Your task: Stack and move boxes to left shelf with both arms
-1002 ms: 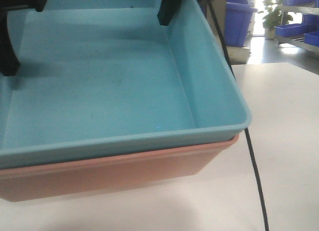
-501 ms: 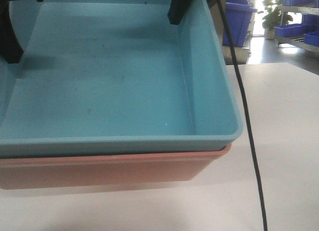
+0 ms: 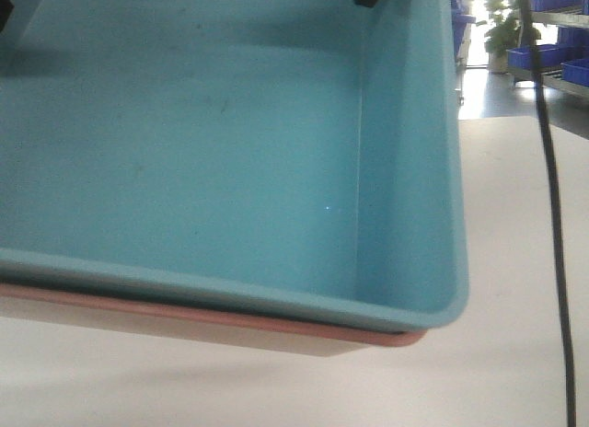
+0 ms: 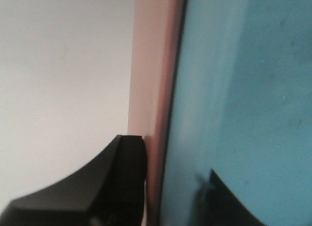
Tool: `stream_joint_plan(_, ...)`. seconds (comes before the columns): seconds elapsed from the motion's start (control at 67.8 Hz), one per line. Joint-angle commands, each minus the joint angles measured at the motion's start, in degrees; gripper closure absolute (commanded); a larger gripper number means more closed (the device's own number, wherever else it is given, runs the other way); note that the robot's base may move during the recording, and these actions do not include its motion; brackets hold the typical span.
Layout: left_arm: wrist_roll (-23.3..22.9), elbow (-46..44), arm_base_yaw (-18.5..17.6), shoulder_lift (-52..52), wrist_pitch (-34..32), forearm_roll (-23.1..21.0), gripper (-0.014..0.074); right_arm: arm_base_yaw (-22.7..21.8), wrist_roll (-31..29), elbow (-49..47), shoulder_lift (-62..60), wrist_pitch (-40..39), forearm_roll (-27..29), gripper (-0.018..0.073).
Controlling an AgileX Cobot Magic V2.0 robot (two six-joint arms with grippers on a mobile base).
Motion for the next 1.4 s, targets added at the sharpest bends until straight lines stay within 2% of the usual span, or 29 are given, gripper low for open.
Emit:
stream_joint_plan(0.0,-0.66,-2.29,-2.74,-2.43,-9.69,-0.81,0.0599,0.66,-2.31,-0.84,-3.27,-5.72,2.02,0.0503)
stream_joint_plan(0.074,-1.45,-1.55,-4.99,-2.19,-9.94,-1.08,0.0599,0.79,-2.31,-0.80,-3.27,-5.59,2.08,0.0503)
stream_joint_plan(0.192,-6.65,0.83,-9.48,-2.07,-9.94,0.49,0.0599,2.50,-2.31,-0.80,-3.27,-5.89,2.08,0.0503)
stream_joint_plan(0.28,-10.36,2.42,-12.09,-2.07,-9.94,3.53,0.0599,4.22,-2.31,-0.80,-3.27,-5.95,2.08,0.0503)
stream_joint_plan(0.383,-15.55,3.72,-13.80,-2.07,-9.94,8.08,0.0599,5.81,-2.31,-0.80,-3.15,-6.42,2.03,0.0503)
stream_joint_plan(0.442,-17.01,4.01,-14.07,-2.07,-10.03,9.92,0.0599,5.95,-2.31,-0.65,-3.15,-6.70,2.03,0.0503)
stream_joint_plan(1.386,-17.11,4.12,-14.13,-2.07,-10.03,9.79,0.0599,5.95,-2.31,-0.65,-3.09,-5.27,1.69,0.0503)
